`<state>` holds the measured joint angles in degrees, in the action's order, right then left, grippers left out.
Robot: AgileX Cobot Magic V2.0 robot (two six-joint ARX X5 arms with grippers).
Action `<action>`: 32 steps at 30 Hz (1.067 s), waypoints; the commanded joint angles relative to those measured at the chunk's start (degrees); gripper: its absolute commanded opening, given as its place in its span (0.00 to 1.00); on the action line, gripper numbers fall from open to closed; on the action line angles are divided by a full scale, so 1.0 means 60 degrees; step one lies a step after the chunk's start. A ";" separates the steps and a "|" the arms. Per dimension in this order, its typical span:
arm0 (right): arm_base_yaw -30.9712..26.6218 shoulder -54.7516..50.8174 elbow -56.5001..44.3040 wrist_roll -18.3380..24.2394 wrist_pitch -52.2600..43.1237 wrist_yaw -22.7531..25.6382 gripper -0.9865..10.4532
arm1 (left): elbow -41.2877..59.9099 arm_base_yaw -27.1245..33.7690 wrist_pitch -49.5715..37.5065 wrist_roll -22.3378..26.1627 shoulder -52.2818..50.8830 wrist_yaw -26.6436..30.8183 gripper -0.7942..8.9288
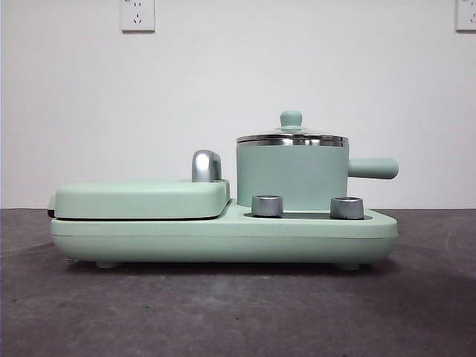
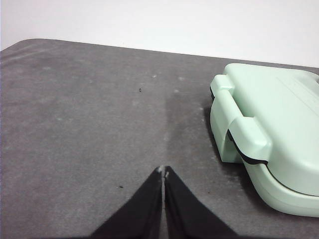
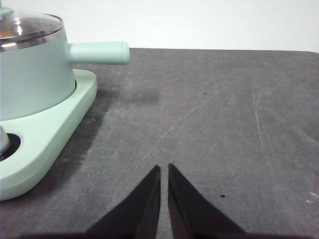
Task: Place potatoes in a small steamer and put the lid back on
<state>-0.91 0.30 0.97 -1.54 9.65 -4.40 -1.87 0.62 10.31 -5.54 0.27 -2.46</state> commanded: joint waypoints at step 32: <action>0.0000 -0.0015 -0.0047 0.0153 -0.0106 -0.0007 0.11 | 0.0186 0.0011 0.0066 0.0055 -0.0015 -0.0011 0.09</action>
<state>-0.91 0.30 0.97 -1.26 9.52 -4.40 -1.87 0.62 10.31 -5.54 0.27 -2.48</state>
